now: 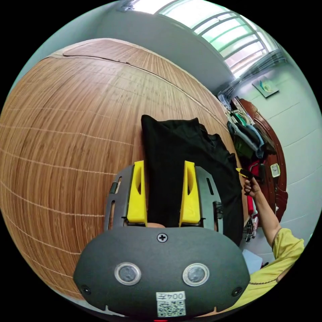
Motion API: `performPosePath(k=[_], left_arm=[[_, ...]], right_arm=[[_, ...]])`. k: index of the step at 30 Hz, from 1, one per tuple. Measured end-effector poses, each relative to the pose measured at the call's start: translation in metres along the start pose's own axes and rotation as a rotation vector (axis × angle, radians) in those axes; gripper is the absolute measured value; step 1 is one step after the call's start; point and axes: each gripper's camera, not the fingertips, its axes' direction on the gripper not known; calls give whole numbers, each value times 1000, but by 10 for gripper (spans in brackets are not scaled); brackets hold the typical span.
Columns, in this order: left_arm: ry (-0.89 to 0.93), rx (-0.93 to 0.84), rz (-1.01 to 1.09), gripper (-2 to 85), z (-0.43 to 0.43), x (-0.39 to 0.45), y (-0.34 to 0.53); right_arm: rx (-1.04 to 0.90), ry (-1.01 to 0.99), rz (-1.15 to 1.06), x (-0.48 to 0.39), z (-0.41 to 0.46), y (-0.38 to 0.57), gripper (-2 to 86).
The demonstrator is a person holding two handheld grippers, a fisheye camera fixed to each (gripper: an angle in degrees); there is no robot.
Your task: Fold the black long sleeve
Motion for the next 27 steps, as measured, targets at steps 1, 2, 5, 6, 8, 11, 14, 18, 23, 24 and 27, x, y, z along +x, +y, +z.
performPosePath(k=[1, 2, 5, 6, 8, 11, 14, 18, 23, 24, 27], left_arm=[[-2, -9, 7, 124, 7, 3, -7], [-3, -27, 24, 106, 16, 7, -15], [-129, -54, 90, 50, 29, 28, -30], [-158, -47, 100, 46, 31, 33, -33], [-238, -19, 144, 36, 38, 52, -48], [-232, 45, 146, 29, 45, 68, -77], [-271, 81, 189, 27, 55, 93, -117], [-405, 55, 263, 30, 81, 115, -151], [-434, 43, 216, 54, 91, 109, -140], [-423, 63, 212, 59, 84, 109, -136], [-327, 147, 240, 74, 42, 116, -96]], right_arm=[[14, 8, -1, 4, 4, 0, 98], [13, 17, 5, 7, 9, 0, 80], [22, 72, -15, 8, 17, 2, 56], [26, 97, -26, 6, 18, 2, 55], [49, 211, -71, 2, 21, -3, 52], [119, 285, -49, 13, 20, -15, 51], [199, 332, -14, 22, 16, -37, 50], [209, 366, -20, 26, 23, -63, 53], [195, 391, -9, 33, 12, -29, 99], [208, 376, -23, 29, 6, -17, 106], [227, 363, -150, -9, -13, 63, 124]])
